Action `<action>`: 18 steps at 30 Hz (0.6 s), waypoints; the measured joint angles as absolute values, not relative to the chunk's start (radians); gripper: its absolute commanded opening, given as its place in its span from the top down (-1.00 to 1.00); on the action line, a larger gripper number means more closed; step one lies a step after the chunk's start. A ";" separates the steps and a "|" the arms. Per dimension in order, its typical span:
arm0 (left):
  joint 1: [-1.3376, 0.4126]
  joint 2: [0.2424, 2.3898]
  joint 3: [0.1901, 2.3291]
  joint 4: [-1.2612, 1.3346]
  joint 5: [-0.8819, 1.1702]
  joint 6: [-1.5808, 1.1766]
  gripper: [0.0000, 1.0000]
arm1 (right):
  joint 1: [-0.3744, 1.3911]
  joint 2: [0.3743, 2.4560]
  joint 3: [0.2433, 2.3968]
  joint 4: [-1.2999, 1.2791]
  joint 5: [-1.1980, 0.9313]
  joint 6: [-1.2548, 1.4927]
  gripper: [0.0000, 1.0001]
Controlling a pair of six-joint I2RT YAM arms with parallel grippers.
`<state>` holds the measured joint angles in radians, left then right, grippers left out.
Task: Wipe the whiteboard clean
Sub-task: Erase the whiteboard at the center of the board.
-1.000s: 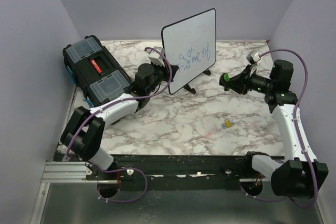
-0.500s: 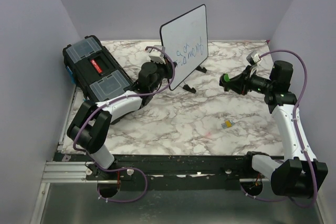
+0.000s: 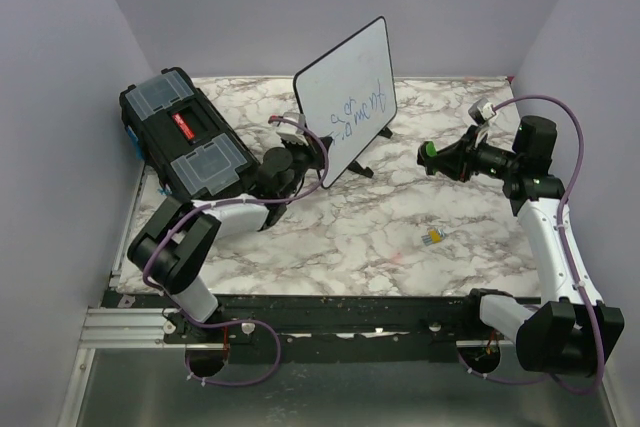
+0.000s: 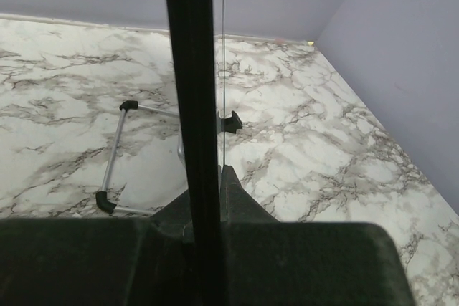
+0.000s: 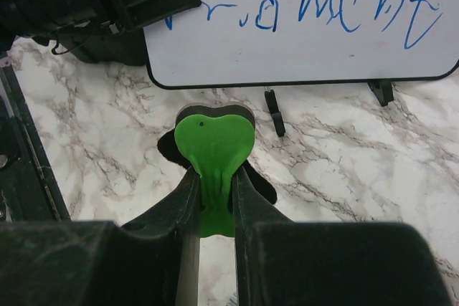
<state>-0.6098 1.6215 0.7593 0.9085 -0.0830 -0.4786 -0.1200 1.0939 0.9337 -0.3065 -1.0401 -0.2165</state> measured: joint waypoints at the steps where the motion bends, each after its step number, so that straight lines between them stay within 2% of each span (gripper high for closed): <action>1: -0.618 1.621 0.745 0.928 -0.093 -0.475 1.00 | -0.120 1.094 0.933 -0.307 -1.041 -0.216 0.99; 18: -0.670 1.709 0.639 1.183 -0.168 -0.461 1.00 | -0.120 1.094 0.931 -0.307 -1.046 -0.216 0.99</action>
<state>-0.6704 1.7088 0.6392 1.1831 -0.1677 -0.4610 -0.1200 1.0939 0.9310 -0.3065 -1.0458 -0.2161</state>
